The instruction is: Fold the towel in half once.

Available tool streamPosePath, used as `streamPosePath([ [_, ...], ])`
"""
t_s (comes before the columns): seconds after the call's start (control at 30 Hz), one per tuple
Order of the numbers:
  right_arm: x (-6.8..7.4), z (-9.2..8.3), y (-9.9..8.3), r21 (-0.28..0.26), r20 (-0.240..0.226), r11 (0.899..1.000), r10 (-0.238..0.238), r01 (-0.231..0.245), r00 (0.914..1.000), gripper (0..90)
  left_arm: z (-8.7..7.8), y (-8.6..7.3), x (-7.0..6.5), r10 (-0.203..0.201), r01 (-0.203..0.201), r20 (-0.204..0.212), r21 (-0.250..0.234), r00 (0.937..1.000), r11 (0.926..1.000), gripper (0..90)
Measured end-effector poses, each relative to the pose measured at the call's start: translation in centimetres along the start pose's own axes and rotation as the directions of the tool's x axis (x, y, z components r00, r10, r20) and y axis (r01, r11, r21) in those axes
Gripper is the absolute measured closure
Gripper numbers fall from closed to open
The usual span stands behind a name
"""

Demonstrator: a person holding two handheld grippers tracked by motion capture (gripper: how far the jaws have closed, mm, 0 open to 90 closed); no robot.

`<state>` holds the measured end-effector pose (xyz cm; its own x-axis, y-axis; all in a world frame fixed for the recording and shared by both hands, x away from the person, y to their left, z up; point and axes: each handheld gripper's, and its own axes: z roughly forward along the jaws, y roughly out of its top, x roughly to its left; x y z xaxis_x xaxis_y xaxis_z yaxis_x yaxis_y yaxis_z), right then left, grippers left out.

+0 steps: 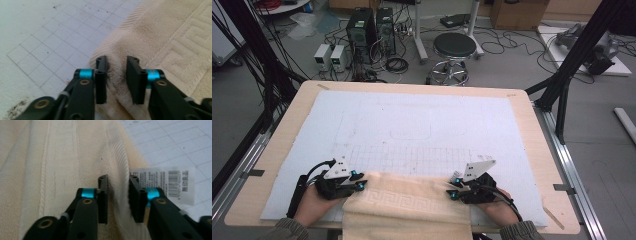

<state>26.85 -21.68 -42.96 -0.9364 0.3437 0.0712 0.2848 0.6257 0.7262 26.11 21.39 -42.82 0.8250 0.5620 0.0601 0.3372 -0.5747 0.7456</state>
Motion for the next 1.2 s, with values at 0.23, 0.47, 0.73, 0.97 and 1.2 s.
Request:
streamPosePath([
  [0.23,1.1,-1.3,0.6,-0.048,-0.021,0.999,-0.023,0.022,0.9995,81.1,-2.5,0.0,-0.8,-0.013,0.014,0.017,-0.067,0.9998,0.9976,81.2],
  [0.47,2.5,-4.8,1.4,-0.227,-0.163,0.974,-0.060,0.022,0.9847,63.1,-6.8,-0.7,-1.7,0.045,0.029,0.335,-0.213,0.9412,0.9767,62.0],
  [0.73,-1.9,-2.2,0.8,-0.072,0.055,0.997,0.045,-0.041,0.9975,59.2,-3.8,-1.6,2.0,-0.133,0.137,0.039,-0.101,0.9903,0.9854,62.3],
  [0.97,-5.1,-1.1,0.0,-0.025,0.138,0.993,0.115,-0.113,0.9837,59.6,-1.2,-1.7,3.0,-0.123,0.123,-0.006,-0.004,0.9924,0.9924,63.1],
  [1.2,-5.3,-0.7,-0.5,-0.018,0.048,0.992,0.122,-0.122,0.9913,57.4,-0.9,-1.9,2.4,-0.094,0.093,0.035,0.025,0.9949,0.9953,59.9],
])
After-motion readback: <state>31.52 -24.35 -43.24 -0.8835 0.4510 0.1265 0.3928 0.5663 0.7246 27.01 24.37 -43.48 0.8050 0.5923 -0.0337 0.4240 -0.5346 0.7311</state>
